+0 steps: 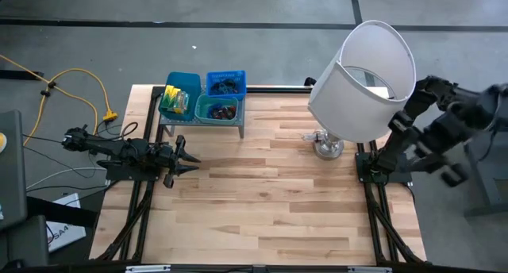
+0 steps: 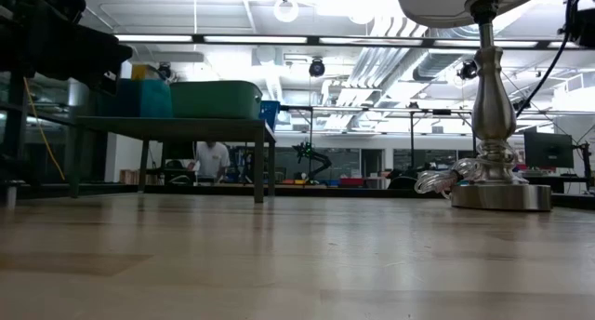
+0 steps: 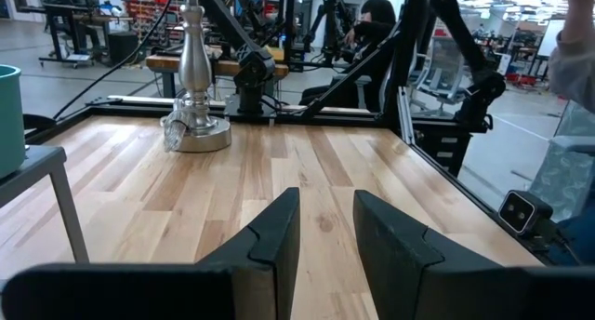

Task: Pick & Place Office Desk Supplies
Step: Return to Home Position

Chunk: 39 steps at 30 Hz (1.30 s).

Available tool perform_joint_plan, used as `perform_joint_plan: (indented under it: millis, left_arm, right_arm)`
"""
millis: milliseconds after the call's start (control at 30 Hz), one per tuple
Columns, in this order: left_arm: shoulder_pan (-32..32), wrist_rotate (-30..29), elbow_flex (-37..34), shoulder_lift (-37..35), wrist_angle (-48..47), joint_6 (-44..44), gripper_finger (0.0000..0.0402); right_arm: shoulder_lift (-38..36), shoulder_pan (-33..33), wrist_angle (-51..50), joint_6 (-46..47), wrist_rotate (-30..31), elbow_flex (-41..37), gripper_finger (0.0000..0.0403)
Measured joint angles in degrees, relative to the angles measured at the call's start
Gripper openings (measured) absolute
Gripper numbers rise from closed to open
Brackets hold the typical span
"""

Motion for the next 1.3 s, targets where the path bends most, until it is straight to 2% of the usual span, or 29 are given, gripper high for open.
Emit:
perform_joint_plan:
  millis: [167, 267, 333, 533, 900, 1100, 1300]
  left_arm:
    - [0.0, 0.0, 0.0, 0.0, 0.0, 0.0, 0.0098]
    - [0.0, 0.0, 0.0, 0.0, 0.0, 0.0, 0.0098]
    - [0.0, 0.0, 0.0, 0.0, 0.0, 0.0, 0.0098]
    - [0.0, 0.0, 0.0, 0.0, 0.0, 0.0, 0.0098]
    - [0.0, 0.0, 0.0, 0.0, 0.0, 0.0, 0.0098]
    - [0.0, 0.0, 0.0, 0.0, 0.0, 0.0, 0.0098]
    - [0.0, 0.0, 0.0, 0.0, 0.0, 0.0, 0.0098]
  right_arm:
    - [5.2, -3.2, -0.2, -2.5, 16.1, 0.0, 0.012]
    - [8.5, -7.1, 1.7, -5.6, 22.0, 0.0, 0.012]
    - [10.0, -9.7, 3.7, -7.3, 21.7, 0.0, 0.012]
    - [13.9, -15.4, 8.9, -9.1, 14.5, 0.0, 0.012]
    - [23.9, -22.8, 10.7, -7.2, 13.9, 0.0, 0.012]
    - [27.6, -21.7, 4.0, 2.6, 12.3, -0.1, 0.012]
    - [31.3, -16.1, 3.0, 9.1, 15.7, 0.0, 0.012]
